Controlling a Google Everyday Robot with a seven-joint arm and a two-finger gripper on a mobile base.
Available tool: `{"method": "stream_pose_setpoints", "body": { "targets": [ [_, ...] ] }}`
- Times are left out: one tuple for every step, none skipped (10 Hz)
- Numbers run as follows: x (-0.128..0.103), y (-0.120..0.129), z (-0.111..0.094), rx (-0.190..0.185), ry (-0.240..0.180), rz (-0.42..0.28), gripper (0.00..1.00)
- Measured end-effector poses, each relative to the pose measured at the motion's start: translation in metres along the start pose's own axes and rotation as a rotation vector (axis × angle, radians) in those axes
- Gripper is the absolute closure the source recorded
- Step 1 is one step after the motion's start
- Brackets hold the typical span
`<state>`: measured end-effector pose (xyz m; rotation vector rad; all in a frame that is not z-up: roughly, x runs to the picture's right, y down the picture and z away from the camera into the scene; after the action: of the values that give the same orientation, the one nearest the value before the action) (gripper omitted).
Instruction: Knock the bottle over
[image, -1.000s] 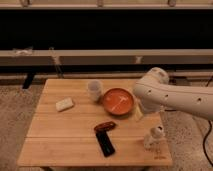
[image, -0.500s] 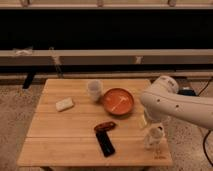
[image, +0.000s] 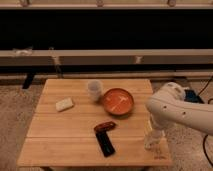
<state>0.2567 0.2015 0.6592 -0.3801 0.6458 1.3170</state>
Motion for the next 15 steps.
{"method": "stream_pose_setpoints", "body": {
  "targets": [
    [0.008, 0.007, 0.002, -0.02, 0.008, 0.008, 0.2],
    [0.017, 0.014, 0.005, -0.035, 0.02, 0.013, 0.2],
    [0.022, 0.022, 0.007, -0.058, 0.027, 0.016, 0.2],
    [0.028, 0.03, 0.01, -0.079, 0.036, 0.018, 0.2],
    [0.03, 0.038, 0.012, -0.092, 0.037, 0.013, 0.2],
    [0.028, 0.053, 0.014, -0.109, 0.033, 0.001, 0.2],
    [0.025, 0.064, 0.015, -0.111, 0.015, -0.02, 0.2],
    [0.023, 0.068, 0.021, -0.103, -0.002, -0.045, 0.2],
    [0.018, 0.07, 0.026, -0.108, -0.016, -0.051, 0.2],
    [0.009, 0.071, 0.031, -0.111, -0.028, -0.061, 0.2],
    [-0.007, 0.078, 0.036, -0.12, -0.041, -0.084, 0.2],
    [-0.021, 0.085, 0.038, -0.131, -0.056, -0.104, 0.2],
    [-0.03, 0.085, 0.041, -0.133, -0.062, -0.116, 0.2],
    [-0.043, 0.087, 0.043, -0.138, -0.075, -0.133, 0.2],
    [-0.054, 0.095, 0.043, -0.149, -0.086, -0.155, 0.2]
  ]
}}
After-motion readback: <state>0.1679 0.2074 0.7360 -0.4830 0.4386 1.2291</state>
